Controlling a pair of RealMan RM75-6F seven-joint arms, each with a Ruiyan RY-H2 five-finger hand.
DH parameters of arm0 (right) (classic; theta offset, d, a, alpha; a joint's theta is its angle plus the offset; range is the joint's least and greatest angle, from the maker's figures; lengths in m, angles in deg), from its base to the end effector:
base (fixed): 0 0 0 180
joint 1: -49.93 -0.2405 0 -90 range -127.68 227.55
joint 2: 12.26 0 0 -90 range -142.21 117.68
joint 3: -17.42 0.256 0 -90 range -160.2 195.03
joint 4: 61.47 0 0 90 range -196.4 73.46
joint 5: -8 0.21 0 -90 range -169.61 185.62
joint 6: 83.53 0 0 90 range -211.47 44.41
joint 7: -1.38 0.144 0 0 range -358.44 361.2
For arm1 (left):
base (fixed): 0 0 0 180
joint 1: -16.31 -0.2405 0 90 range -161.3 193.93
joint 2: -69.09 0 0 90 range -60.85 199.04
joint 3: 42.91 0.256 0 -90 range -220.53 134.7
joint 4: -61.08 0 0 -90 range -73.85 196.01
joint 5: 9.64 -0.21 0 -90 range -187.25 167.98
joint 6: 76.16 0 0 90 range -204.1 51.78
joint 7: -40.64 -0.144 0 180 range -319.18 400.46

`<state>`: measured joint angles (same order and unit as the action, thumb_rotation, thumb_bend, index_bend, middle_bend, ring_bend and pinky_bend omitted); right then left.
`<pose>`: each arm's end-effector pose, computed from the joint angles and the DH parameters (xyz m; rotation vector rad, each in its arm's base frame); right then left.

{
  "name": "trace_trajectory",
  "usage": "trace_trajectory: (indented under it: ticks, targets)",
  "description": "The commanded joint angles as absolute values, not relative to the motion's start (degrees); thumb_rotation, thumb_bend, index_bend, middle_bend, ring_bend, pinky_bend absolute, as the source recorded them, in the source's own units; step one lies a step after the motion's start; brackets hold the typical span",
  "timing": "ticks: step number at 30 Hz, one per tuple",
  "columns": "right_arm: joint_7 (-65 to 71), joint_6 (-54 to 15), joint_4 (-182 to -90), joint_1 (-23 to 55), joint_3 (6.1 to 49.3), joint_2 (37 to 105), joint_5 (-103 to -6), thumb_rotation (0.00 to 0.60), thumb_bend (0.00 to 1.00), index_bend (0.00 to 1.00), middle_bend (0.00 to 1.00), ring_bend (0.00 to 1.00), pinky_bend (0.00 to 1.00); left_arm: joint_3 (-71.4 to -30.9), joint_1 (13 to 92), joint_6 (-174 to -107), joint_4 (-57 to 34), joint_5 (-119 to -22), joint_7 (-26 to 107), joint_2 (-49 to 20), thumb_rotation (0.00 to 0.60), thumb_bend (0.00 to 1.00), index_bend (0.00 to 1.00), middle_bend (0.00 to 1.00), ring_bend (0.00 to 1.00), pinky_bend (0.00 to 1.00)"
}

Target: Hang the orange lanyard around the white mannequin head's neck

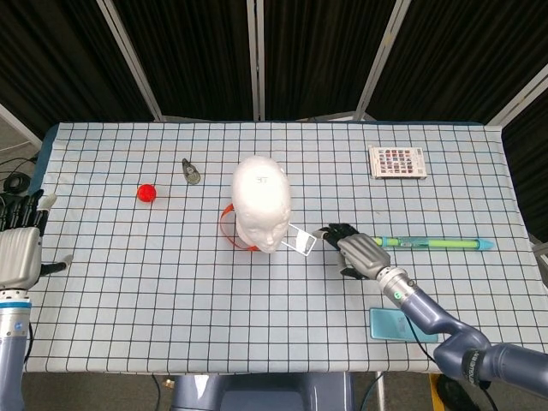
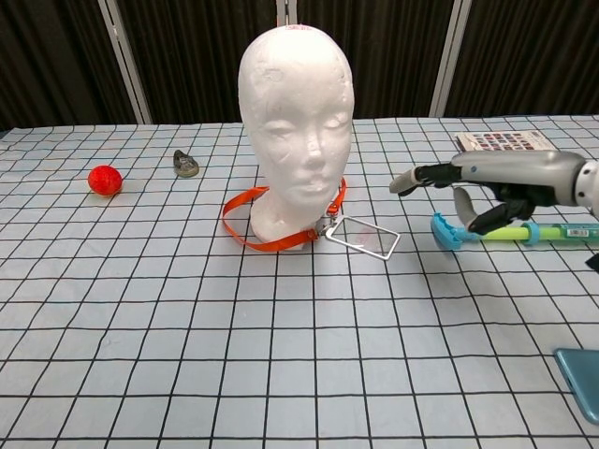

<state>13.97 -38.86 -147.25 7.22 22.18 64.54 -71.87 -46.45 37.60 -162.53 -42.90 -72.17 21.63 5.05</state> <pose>-0.1780 -0.3345 0.0153 2.0305 -1.2366 0.9487 -0.2625 0.2540 0.1594 -1.2866 -0.8465 -0.7979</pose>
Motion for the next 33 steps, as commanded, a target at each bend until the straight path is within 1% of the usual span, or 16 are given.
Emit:
trace_trajectory:
  ticks: [1,5,11,22,26,33]
  targets:
    - [11.7,-39.6,-144.4,5.9,22.4,68.6,-71.8,0.600,1.00,0.12,0.10,0.00,0.00,-46.3,37.0,-162.2,-42.5,-73.2,21.7,5.1,0.600,0.00,0.00,0.00,0.00,0.00]
    - [7.9,-40.5,-141.9,5.2,22.6,72.0,-69.8,0.600,1.00,0.12,0.10,0.00,0.00,-46.7,36.5,-161.2,-42.4,-73.3,22.4,5.2,0.600,0.00,0.00,0.00,0.00,0.00]
    - [5.3,-41.4,-139.9,5.1,22.6,74.3,-67.2,0.600,1.00,0.12,0.10,0.01,0.00,-46.8,36.4,-160.0,-42.1,-75.0,22.0,4.9,0.600,0.00,0.00,0.00,0.00,0.00]
    - [1.8,-43.3,-137.8,5.1,22.2,75.6,-63.6,0.600,1.00,0.12,0.10,0.02,0.00,-47.6,35.9,-157.9,-42.0,-76.1,22.2,4.4,0.600,0.00,0.00,0.00,0.00,0.00]
    - [1.1,-43.9,-138.3,5.1,22.0,75.5,-62.7,0.600,1.00,0.14,0.12,0.03,0.04,-47.9,35.8,-157.1,-41.6,-76.9,23.2,4.5,0.600,0.00,0.00,0.00,0.00,0.00]
    - [1.6,-44.0,-141.2,5.6,20.8,73.9,-64.6,0.600,1.00,0.20,0.18,0.07,0.11,-48.4,35.4,-156.2,-41.2,-77.3,23.6,4.5,0.600,0.00,0.00,0.00,0.00,0.00]
